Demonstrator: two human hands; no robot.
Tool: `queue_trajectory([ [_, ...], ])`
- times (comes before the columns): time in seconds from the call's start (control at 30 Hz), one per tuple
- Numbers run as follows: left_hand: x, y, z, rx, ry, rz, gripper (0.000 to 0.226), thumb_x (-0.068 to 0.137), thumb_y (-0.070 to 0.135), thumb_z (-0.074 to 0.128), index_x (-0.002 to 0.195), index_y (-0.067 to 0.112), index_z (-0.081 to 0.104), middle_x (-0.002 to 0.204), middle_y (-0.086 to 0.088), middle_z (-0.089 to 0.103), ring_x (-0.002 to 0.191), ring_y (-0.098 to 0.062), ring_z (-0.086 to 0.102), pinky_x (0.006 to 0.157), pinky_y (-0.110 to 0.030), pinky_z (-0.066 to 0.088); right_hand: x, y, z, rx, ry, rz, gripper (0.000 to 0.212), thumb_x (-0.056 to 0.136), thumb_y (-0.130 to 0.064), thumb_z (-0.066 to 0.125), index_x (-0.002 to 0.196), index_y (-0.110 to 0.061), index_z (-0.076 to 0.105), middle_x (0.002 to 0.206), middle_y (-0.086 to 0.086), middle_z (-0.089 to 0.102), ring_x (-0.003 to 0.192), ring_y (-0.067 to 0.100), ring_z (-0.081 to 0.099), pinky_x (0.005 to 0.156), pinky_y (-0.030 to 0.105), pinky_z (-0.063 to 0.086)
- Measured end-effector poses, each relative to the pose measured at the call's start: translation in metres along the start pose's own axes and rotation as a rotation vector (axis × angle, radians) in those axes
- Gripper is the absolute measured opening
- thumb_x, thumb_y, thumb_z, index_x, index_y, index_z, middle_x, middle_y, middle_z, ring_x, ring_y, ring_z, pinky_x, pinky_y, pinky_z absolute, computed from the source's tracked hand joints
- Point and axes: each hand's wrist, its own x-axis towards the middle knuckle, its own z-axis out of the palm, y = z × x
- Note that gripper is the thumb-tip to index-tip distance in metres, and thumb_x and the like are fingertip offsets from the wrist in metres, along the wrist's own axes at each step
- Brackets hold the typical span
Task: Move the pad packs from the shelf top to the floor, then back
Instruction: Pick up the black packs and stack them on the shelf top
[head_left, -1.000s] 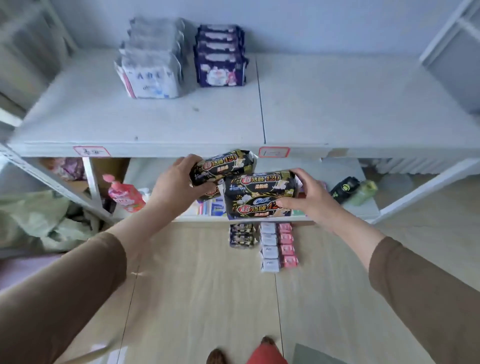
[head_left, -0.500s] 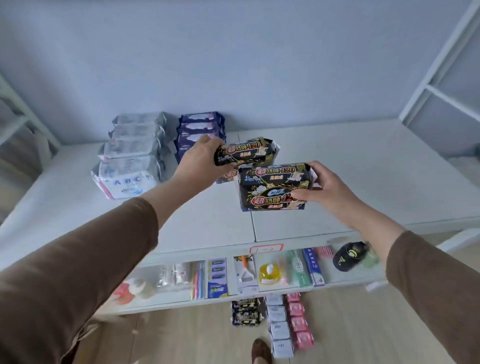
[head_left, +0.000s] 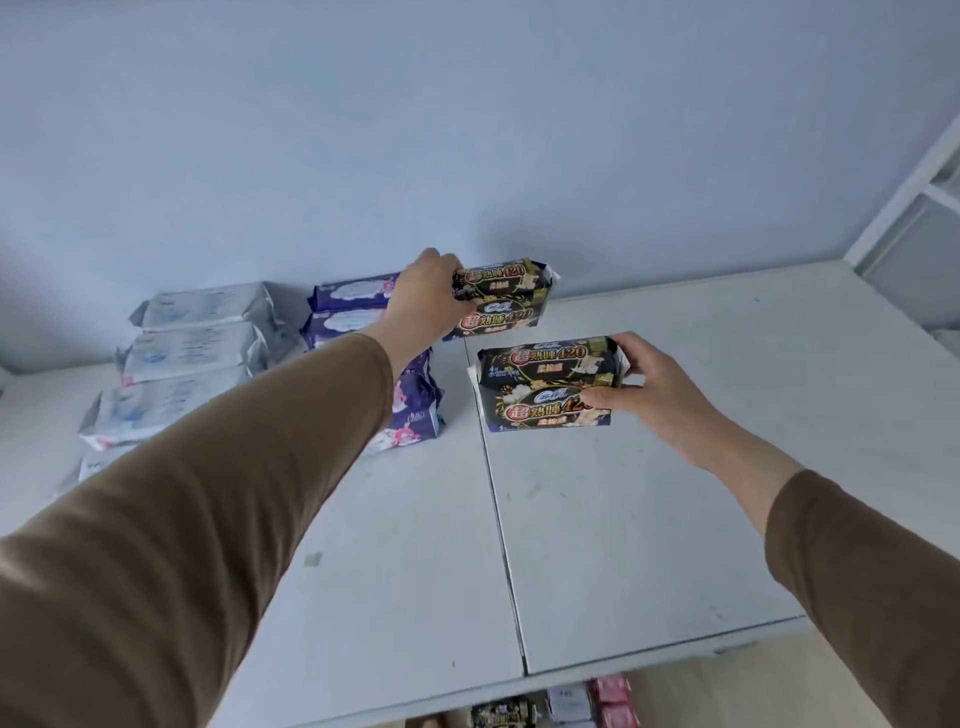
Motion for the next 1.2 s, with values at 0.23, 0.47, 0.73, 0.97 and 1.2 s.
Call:
queue_trajectory([
  [0.23, 0.064, -0.035, 0.034, 0.008, -0.028, 0.015, 0.040, 0.082, 0.031, 0.073, 0.111, 0.007, 0.059, 0.111, -0.012, 0.051, 0.095, -0.032, 0.057, 0.074, -0.036, 0.045, 0.047, 0.009, 0.023, -0.035, 0.074, 0.045, 0.047, 0.079, -0.014, 0.082, 0.119, -0.025, 0.061, 0.111, -0.006, 0.070, 0.104, 0.019, 0.063, 0.087, 0.033, 0.052],
  [0.47, 0.077, -0.050, 0.056, -0.014, 0.024, 0.081, 0.041, 0.080, 0.034, 0.075, 0.105, 0.013, 0.050, 0.107, -0.008, 0.058, 0.093, -0.028, 0.059, 0.070, -0.037, 0.049, 0.083, 0.015, 0.037, -0.063, 0.092, 0.086, 0.049, 0.080, -0.013, 0.081, 0.123, -0.023, 0.060, 0.114, -0.004, 0.070, 0.105, 0.018, 0.063, 0.084, 0.028, 0.051],
  [0.73, 0.065, -0.055, 0.028, 0.006, -0.022, 0.125, 0.052, 0.086, 0.042, 0.069, 0.125, 0.011, 0.058, 0.123, -0.010, 0.054, 0.110, -0.030, 0.054, 0.090, -0.042, 0.048, 0.128, 0.025, 0.046, -0.154, 0.032, 0.063, 0.052, 0.080, -0.019, 0.082, 0.126, -0.023, 0.059, 0.111, -0.011, 0.068, 0.087, 0.001, 0.060, 0.066, 0.010, 0.043],
  [0.97, -0.013, -0.053, -0.004, -0.030, 0.064, -0.012, 0.033, 0.089, 0.033, 0.065, 0.119, 0.018, 0.061, 0.117, -0.005, 0.054, 0.102, -0.025, 0.055, 0.082, -0.040, 0.050, 0.169, 0.033, 0.051, -0.182, 0.048, 0.061, 0.056, 0.081, -0.012, 0.081, 0.130, -0.015, 0.055, 0.119, 0.004, 0.068, 0.096, 0.017, 0.066, 0.073, 0.021, 0.051],
  [1.2, -0.090, -0.034, -0.018, 0.012, 0.095, -0.155, 0.035, 0.092, 0.029, 0.062, 0.125, 0.018, 0.059, 0.125, -0.002, 0.054, 0.116, -0.024, 0.050, 0.091, -0.040, 0.046, 0.158, 0.023, 0.063, -0.201, 0.182, 0.065, 0.082, 0.074, -0.018, 0.084, 0.143, -0.008, 0.041, 0.140, 0.010, 0.052, 0.127, 0.029, 0.052, 0.103, 0.043, 0.046],
])
